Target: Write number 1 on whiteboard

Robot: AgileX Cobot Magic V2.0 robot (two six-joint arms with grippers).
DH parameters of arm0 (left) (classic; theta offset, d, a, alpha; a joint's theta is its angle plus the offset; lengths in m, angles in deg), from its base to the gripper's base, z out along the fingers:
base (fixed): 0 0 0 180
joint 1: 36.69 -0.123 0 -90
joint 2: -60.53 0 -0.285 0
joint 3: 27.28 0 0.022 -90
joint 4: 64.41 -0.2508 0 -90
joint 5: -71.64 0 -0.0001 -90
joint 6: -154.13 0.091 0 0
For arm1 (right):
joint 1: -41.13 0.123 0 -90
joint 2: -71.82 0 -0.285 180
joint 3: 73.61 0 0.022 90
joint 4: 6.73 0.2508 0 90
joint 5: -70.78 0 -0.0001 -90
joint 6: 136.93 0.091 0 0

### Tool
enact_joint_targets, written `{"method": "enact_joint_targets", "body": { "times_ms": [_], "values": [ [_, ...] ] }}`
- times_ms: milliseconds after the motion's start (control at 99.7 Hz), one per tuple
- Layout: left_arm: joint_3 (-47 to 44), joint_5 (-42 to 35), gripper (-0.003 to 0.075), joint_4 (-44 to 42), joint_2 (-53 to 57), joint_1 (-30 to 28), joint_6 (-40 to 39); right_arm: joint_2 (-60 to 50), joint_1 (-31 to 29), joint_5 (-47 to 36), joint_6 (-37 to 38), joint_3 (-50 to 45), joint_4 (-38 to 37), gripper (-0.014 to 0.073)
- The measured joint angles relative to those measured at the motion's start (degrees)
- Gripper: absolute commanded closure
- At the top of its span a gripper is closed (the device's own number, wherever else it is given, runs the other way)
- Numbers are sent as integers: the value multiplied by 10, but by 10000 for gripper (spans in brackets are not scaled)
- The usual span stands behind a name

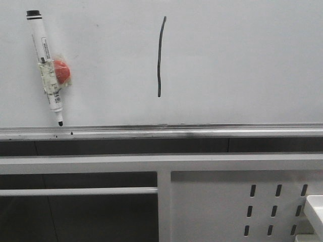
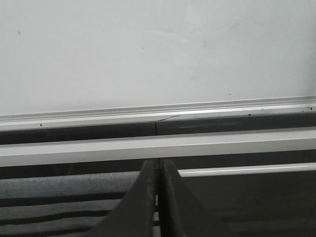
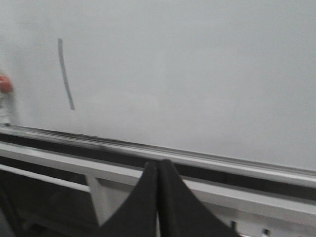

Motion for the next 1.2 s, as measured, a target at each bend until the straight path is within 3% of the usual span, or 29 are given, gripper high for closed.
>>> {"method": "enact_joint_targets", "body": {
  "times_ms": [120, 241, 502, 873, 1204],
  "values": [
    [0, 0, 740, 0, 0, 0, 0, 0, -80, 28, 0, 0, -23, 663],
    [0, 0, 740, 0, 0, 0, 0, 0, -118, 41, 18, 0, -46, 663],
    [0, 0, 740, 0, 0, 0, 0, 0, -125, 107, 99, 0, -116, 663],
    [0, 0, 740, 0, 0, 0, 0, 0, -188, 116, 98, 1, -123, 663],
    [0, 0, 740, 0, 0, 0, 0, 0, -196, 117, 55, 1, -112, 663]
  ]
}}
